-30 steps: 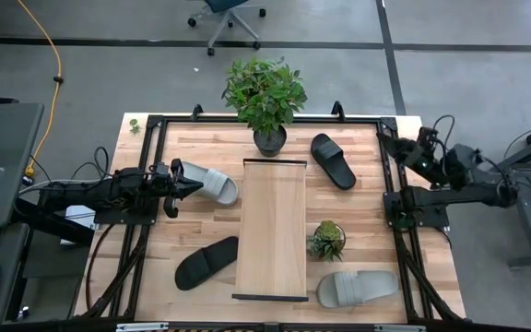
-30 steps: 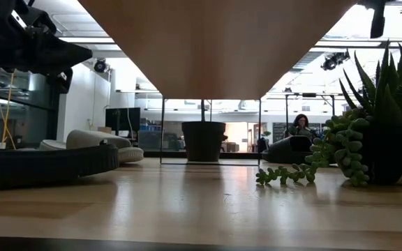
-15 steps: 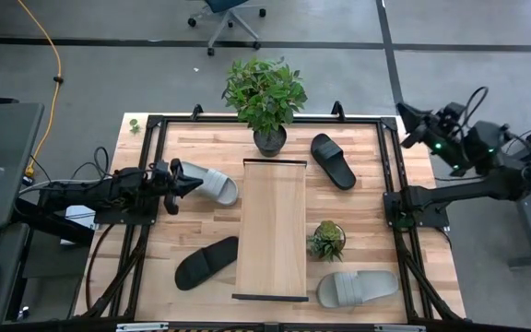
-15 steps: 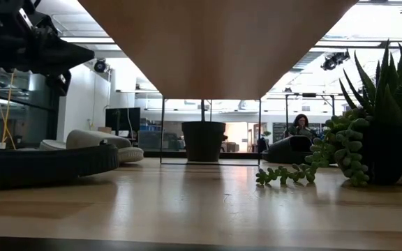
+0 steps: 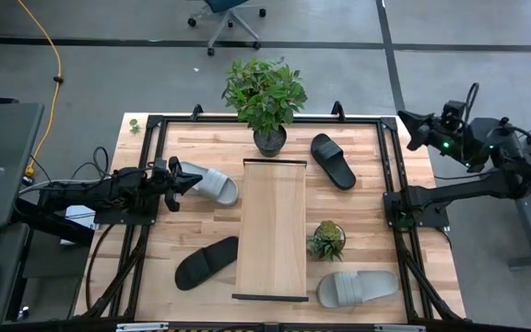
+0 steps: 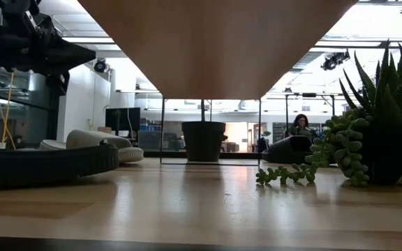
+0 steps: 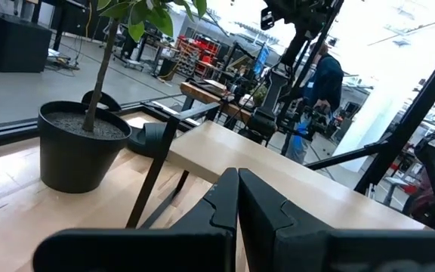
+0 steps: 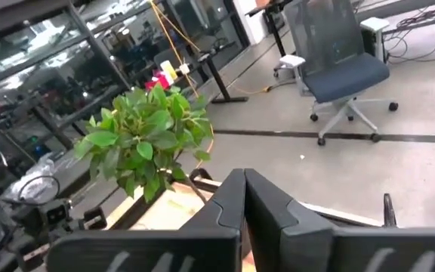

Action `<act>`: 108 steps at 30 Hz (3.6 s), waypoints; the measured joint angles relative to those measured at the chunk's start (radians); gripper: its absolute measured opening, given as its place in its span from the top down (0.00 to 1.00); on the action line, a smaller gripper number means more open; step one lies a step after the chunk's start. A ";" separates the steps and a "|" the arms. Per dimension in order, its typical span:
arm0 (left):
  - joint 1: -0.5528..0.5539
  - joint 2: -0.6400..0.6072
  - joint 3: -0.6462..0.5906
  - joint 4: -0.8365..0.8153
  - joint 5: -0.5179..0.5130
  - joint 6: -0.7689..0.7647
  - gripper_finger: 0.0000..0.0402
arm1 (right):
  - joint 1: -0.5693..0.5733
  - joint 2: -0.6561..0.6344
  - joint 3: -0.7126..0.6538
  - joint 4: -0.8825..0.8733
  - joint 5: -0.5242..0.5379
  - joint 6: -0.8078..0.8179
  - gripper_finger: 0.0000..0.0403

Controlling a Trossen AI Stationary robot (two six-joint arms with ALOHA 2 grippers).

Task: Pick and place slides into the shelf
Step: Put the top black slide into the shelf

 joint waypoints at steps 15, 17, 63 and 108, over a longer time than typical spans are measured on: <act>0.000 0.000 0.000 -0.003 0.008 0.003 1.00 | -0.047 0.065 0.000 0.080 -0.121 -0.046 1.00; 0.000 0.000 0.000 -0.003 0.014 0.003 1.00 | -0.056 0.084 0.000 0.112 -0.173 -0.077 1.00; 0.000 0.000 0.000 -0.026 0.117 0.002 1.00 | -0.762 0.639 0.317 -0.528 -0.871 -0.399 1.00; 0.000 0.000 0.000 -0.027 0.117 0.033 1.00 | -0.666 0.254 -0.818 0.633 -0.877 0.635 0.59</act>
